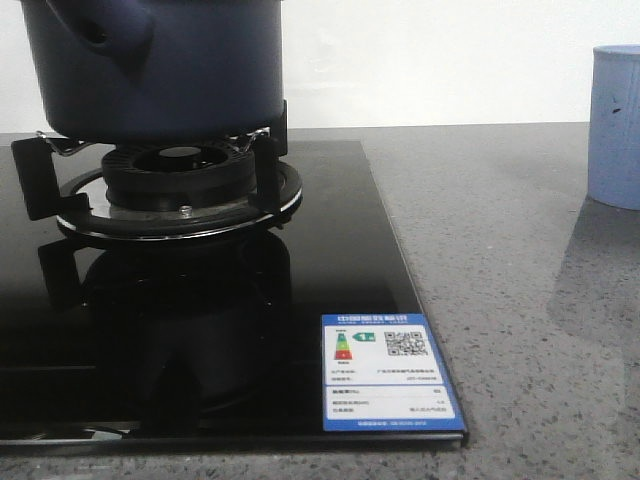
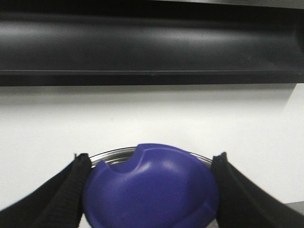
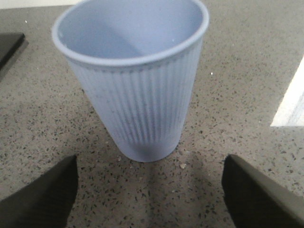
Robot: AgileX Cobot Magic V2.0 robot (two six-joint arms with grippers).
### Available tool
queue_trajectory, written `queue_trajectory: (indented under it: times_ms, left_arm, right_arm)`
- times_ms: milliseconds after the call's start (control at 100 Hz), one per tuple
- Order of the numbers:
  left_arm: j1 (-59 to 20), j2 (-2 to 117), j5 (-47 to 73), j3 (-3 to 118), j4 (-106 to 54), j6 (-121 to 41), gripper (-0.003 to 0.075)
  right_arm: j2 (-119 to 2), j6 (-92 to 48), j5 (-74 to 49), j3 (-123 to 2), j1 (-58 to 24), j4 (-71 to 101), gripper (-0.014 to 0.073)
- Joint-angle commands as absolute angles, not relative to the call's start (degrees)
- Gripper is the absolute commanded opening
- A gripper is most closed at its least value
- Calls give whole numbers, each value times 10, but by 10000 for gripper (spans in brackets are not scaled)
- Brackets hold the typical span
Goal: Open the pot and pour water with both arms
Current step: 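Move the right gripper toward the light blue ribbed cup, then grasp the light blue cup with the right gripper and lift it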
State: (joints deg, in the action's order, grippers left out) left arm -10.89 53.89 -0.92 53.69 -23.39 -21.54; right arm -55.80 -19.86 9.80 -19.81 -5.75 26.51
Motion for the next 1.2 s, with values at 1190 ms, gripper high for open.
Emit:
queue_trajectory:
  times_ms: [1190]
  left_arm:
    - [-107,528,-70,558,-231,-215,411]
  right_arm:
    - [-710,-196,304,-261,-99,262,572]
